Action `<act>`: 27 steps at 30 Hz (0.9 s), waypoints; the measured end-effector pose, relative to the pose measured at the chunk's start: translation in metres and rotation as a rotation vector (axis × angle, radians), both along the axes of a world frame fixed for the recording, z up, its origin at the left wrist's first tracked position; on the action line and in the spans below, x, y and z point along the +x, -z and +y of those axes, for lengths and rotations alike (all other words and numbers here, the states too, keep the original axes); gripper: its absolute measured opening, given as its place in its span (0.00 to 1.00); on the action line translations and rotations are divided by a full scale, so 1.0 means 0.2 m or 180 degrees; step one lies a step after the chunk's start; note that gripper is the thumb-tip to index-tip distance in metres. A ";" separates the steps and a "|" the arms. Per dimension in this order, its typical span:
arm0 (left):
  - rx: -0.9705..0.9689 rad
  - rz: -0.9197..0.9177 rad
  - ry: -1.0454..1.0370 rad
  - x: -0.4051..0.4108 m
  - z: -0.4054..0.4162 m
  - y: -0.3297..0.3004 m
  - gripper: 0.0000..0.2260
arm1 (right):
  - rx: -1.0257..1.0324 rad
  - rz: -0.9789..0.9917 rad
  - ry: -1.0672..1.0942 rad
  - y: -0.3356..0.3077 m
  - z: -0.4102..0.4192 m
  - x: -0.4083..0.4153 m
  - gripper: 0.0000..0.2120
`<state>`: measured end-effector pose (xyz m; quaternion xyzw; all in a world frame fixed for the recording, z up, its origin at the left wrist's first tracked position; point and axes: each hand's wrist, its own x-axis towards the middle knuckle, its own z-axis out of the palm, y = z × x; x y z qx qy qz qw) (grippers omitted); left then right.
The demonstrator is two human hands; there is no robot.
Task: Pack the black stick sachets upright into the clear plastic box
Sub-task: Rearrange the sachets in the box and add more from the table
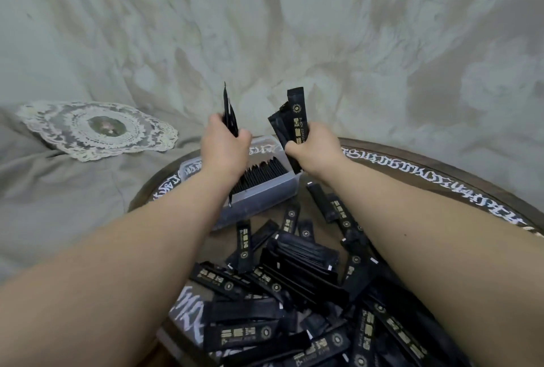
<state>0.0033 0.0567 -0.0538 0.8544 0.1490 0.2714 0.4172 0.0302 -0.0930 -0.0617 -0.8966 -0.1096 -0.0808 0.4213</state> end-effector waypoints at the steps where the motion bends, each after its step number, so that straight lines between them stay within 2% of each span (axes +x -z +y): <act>1: 0.0011 -0.0007 -0.0099 0.01 0.03 0.00 0.16 | 0.0014 -0.0037 -0.0006 0.00 0.06 0.02 0.13; 5: 0.0041 0.0099 -0.0338 0.05 0.12 0.09 0.15 | 0.0059 -0.0100 -0.0009 0.06 0.27 0.09 0.05; 11: -0.0206 0.0291 -0.0463 0.11 0.18 0.21 0.18 | -0.0488 0.0072 0.0183 0.22 0.36 0.17 0.13; 15: -0.0421 -0.0087 -0.0427 0.17 0.20 0.20 0.17 | -0.0581 -0.0072 0.0143 0.22 0.34 0.16 0.29; 18: -0.0580 -0.0335 -0.0402 0.18 0.21 0.19 0.16 | -0.0519 -0.0150 0.0114 0.24 0.29 0.14 0.36; 27: -0.0451 -0.1058 -0.0330 0.20 0.23 0.09 0.18 | -0.0170 -0.0186 -0.0031 0.26 0.23 0.09 0.31</act>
